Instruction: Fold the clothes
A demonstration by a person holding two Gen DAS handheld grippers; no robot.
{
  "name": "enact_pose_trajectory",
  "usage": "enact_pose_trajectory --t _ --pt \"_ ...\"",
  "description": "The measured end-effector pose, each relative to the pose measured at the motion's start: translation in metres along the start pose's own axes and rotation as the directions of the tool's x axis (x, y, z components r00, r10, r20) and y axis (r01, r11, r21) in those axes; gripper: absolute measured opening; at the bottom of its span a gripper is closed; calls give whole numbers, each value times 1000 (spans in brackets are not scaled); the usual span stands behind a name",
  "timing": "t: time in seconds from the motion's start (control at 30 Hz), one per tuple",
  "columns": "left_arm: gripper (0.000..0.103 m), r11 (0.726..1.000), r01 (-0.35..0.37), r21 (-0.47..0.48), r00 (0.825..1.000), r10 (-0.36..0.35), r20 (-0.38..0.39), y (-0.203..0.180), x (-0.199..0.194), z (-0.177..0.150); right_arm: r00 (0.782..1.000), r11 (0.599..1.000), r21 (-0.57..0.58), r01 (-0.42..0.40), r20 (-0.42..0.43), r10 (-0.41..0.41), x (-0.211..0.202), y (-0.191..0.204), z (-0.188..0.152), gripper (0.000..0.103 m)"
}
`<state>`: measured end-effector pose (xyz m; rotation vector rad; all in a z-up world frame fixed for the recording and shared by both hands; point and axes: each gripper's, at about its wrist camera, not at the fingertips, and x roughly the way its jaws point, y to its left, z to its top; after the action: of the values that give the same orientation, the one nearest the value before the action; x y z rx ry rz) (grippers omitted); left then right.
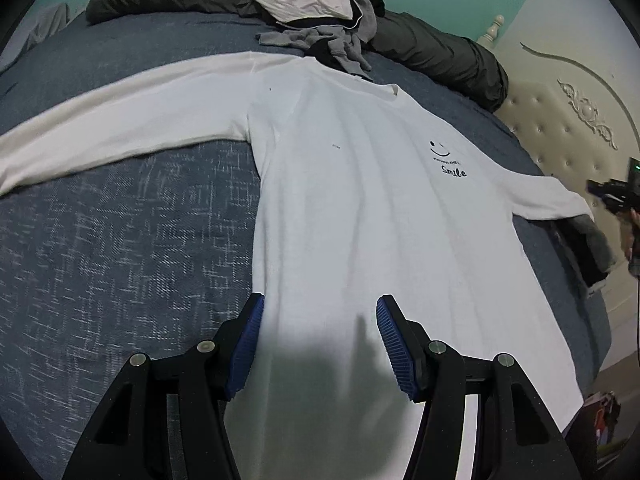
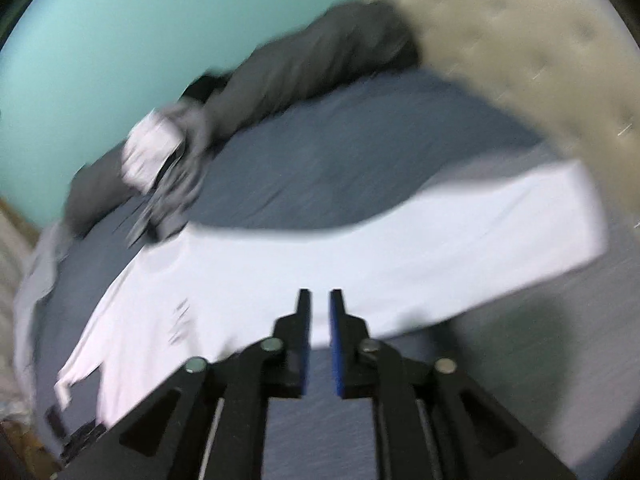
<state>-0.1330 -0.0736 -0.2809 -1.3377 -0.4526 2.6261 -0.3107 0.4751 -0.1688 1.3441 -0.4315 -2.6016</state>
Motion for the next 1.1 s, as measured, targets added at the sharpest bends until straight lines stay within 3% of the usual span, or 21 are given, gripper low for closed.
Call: enact_pose_trajectory --t 0.07,0.23,0.43,0.6,0.67,0.77,1.1 --pt "61 1000 -9 4 1000 9 9 2 -4 2 996 999 8 -54 -74 54 35 16 -17 27" --pt "61 999 -35 1 999 35 15 11 -8 3 975 988 81 -128 -171 140 106 48 -52 27" --pt "61 1000 -23 -10 1000 23 10 15 -4 3 962 977 140 -162 -196 188 159 63 -60 27" --pt "61 1000 -25 -19 999 25 23 17 -5 3 959 970 159 -182 -189 211 181 68 -60 26" --pt "61 1000 -28 -15 999 28 24 16 -5 3 960 969 162 -188 -177 216 186 69 -60 10" --pt "61 999 -42 -3 999 43 23 15 -3 3 964 973 154 -170 -177 197 189 65 -62 2" --pt "61 999 -36 -5 999 37 27 16 -4 4 990 991 110 -74 -110 86 182 52 -45 0"
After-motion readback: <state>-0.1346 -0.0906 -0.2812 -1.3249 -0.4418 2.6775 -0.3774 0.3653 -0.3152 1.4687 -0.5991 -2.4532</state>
